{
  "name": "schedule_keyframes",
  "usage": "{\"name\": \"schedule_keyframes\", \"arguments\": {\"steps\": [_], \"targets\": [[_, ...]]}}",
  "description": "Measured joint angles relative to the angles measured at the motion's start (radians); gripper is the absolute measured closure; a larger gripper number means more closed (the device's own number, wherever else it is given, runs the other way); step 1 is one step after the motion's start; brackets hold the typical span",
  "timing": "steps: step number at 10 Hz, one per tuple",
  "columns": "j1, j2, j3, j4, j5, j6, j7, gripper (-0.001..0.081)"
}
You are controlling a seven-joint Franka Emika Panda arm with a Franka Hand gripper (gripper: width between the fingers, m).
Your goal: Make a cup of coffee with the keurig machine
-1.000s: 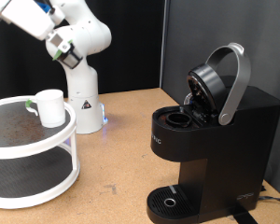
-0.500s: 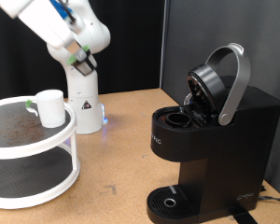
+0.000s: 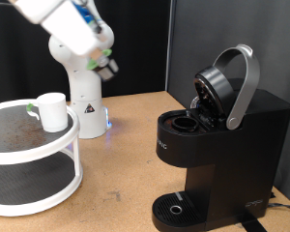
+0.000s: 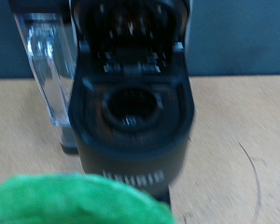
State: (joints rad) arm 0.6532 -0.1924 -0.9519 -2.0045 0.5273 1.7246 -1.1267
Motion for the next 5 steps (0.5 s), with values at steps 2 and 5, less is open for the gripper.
{"name": "schedule_keyframes", "arguments": {"steps": [2,5], "targets": [[0.022,0.006,0.044,0.009,0.010,0.002,0.055,0.0323],[0.046,0.001,0.122,0.013,0.024,0.057,0.111,0.0323]]}}
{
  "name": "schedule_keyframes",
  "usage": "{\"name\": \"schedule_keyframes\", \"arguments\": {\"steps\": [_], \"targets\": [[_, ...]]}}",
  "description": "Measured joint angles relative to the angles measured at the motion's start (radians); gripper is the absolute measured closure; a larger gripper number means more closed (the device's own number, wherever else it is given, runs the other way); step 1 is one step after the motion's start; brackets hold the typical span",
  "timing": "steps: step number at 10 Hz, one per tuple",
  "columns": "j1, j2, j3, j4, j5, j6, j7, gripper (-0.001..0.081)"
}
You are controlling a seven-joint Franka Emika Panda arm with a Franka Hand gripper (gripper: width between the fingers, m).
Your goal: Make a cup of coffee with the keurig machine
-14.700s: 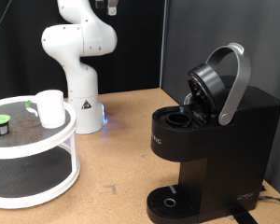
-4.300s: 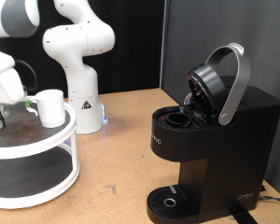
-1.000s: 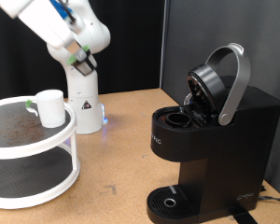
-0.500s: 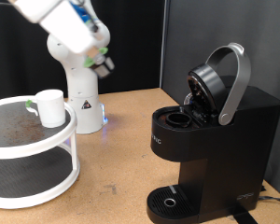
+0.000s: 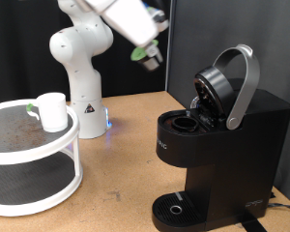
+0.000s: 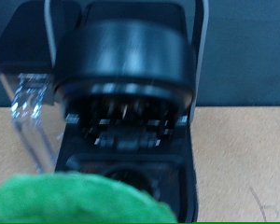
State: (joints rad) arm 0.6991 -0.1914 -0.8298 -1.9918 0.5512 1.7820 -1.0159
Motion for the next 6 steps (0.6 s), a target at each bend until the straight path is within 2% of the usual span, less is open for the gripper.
{"name": "schedule_keyframes", "arguments": {"steps": [4,6], "targets": [[0.017,-0.006,0.089,0.024,0.003,0.020,0.082,0.0323],[0.016,-0.006,0.094,0.027,0.000,0.012,0.085,0.0323]]}}
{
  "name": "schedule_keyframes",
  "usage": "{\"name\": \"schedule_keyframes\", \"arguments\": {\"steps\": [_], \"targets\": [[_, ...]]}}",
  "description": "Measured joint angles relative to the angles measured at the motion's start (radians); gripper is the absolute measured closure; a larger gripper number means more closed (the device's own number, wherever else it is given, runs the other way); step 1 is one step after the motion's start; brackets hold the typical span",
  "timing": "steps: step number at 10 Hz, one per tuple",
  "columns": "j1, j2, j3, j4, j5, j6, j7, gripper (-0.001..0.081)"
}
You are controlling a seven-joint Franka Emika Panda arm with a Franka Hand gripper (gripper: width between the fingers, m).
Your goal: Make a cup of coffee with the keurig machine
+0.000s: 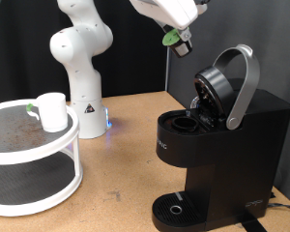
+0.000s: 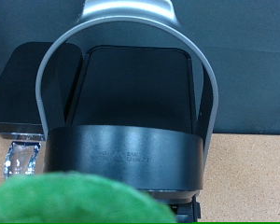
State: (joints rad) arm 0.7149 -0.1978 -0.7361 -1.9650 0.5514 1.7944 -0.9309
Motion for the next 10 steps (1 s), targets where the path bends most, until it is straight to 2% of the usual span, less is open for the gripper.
{"name": "schedule_keyframes", "arguments": {"steps": [3,7,10], "targets": [[0.000,0.016,0.000,-0.039,0.002,0.007,0.000,0.0323],[0.000,0.029,0.004,-0.126,0.000,0.119,-0.031,0.0323],[0.000,0.063,0.004,-0.158,0.000,0.161,-0.049,0.0323]]}}
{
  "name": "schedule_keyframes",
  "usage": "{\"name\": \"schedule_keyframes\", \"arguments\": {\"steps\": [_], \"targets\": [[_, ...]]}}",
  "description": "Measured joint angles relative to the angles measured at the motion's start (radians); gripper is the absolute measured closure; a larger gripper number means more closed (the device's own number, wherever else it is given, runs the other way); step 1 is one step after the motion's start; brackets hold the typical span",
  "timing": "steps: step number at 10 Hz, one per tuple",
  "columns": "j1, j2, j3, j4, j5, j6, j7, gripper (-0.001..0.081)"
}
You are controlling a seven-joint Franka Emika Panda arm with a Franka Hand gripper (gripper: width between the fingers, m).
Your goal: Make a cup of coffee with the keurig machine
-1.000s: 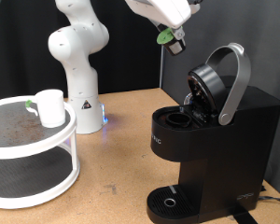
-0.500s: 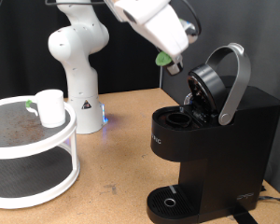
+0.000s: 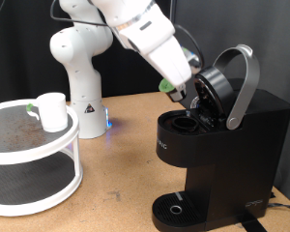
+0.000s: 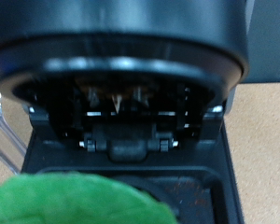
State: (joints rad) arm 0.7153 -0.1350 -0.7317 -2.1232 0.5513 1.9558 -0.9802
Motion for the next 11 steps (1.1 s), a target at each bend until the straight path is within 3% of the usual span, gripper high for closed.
{"name": "schedule_keyframes", "arguments": {"steps": [5,11], "targets": [[0.002,0.053,0.018,-0.040,0.011,0.060,-0.039,0.0323],[0.004,0.061,0.056,-0.072,0.030,0.106,-0.050,0.0323]]}}
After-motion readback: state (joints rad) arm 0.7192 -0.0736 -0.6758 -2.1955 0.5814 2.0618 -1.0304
